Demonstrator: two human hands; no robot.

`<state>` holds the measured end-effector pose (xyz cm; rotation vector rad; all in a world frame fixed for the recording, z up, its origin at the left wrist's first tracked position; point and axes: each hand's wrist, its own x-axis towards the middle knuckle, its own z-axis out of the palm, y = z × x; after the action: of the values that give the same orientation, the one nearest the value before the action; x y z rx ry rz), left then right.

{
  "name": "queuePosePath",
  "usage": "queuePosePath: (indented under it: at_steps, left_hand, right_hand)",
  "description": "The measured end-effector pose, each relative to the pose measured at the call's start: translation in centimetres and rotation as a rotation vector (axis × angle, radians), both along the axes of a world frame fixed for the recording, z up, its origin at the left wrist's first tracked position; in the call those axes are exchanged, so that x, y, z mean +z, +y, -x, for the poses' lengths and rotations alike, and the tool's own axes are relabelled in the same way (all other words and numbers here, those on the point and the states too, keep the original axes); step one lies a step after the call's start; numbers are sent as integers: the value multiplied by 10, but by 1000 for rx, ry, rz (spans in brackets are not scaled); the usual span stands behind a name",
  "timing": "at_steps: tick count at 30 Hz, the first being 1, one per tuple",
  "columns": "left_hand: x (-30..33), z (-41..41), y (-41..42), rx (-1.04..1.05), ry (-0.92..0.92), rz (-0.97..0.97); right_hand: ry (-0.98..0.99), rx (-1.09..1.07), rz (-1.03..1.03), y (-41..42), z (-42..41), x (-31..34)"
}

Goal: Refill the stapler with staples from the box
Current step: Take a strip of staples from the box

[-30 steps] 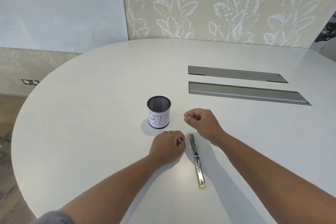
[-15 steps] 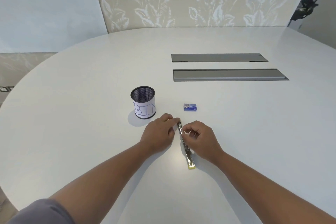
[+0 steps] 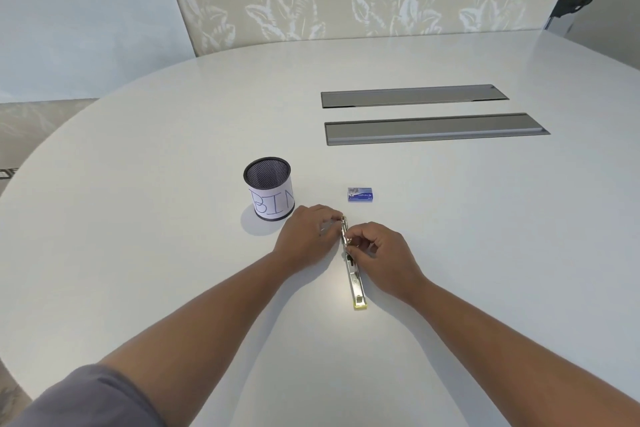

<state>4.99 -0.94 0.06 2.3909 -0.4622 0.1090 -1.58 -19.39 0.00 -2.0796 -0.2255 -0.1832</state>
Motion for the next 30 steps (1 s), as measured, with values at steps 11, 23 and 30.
queuePosePath:
  at_steps: [11, 23, 30]
  left_hand:
    - [-8, -2, -2, 47, -38, 4]
    - [-9, 0, -2, 42, -42, -85]
    - [-5, -2, -1, 30, 8, -42]
  right_hand:
    - [-35, 8, 29, 1, 2, 1]
    - [-20, 18, -42, 1, 5, 0]
    - [29, -88, -203, -5, -7, 5]
